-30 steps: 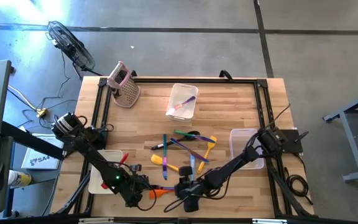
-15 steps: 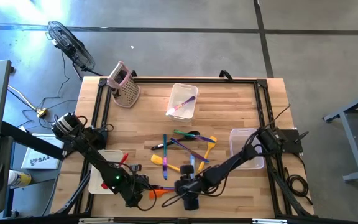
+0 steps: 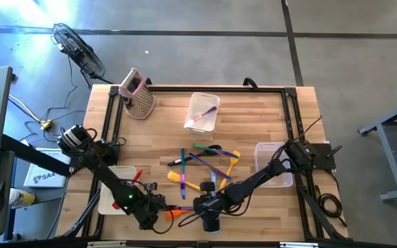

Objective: Pick & Place Kitchen Items
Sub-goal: Put the blue table knife into the top white bin

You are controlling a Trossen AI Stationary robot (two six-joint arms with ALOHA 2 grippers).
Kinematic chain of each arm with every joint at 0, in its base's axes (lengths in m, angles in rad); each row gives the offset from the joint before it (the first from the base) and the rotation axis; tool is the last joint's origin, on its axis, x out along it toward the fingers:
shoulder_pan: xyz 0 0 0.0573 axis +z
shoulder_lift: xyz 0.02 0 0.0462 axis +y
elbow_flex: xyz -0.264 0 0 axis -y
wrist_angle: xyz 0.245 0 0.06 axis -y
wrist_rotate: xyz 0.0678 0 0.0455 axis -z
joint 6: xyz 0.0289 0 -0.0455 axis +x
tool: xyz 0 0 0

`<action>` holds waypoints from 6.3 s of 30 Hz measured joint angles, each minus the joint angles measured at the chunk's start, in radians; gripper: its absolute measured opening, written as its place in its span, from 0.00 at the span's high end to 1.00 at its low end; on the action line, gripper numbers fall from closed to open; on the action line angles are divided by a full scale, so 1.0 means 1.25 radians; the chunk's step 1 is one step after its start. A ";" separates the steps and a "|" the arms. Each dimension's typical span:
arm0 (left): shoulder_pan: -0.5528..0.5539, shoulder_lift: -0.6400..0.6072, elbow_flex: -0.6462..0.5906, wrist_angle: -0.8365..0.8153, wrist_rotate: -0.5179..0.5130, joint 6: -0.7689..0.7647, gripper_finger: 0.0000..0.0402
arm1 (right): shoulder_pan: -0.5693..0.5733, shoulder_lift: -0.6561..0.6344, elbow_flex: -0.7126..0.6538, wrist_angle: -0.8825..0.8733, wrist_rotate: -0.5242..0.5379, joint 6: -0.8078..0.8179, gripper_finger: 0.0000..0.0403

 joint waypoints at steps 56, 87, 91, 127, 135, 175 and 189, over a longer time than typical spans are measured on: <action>0.001 0.003 -0.003 0.173 0.134 0.010 0.80 | 0.031 -0.020 -0.002 0.023 0.034 -0.038 0.83; 0.111 -0.005 -0.001 0.300 0.373 0.037 0.80 | 0.037 -0.021 -0.002 0.034 0.097 -0.069 0.83; 0.135 -0.006 0.000 0.317 0.425 0.037 0.80 | 0.037 -0.021 -0.002 0.039 0.102 -0.074 0.83; 0.143 -0.005 -0.003 0.322 0.439 0.044 0.88 | 0.036 -0.021 -0.001 0.063 0.157 -0.095 0.98; 0.145 -0.005 -0.003 0.280 0.400 0.070 0.99 | 0.035 -0.021 -0.001 0.070 0.151 -0.094 0.97; 0.180 -0.006 0.341 0.042 -0.082 0.253 1.00 | 0.337 -0.313 -0.001 0.158 0.792 -0.242 0.67; 0.566 -0.007 0.878 -0.449 -0.053 0.499 1.00 | 0.393 -0.314 -0.001 -0.024 1.120 -0.209 0.70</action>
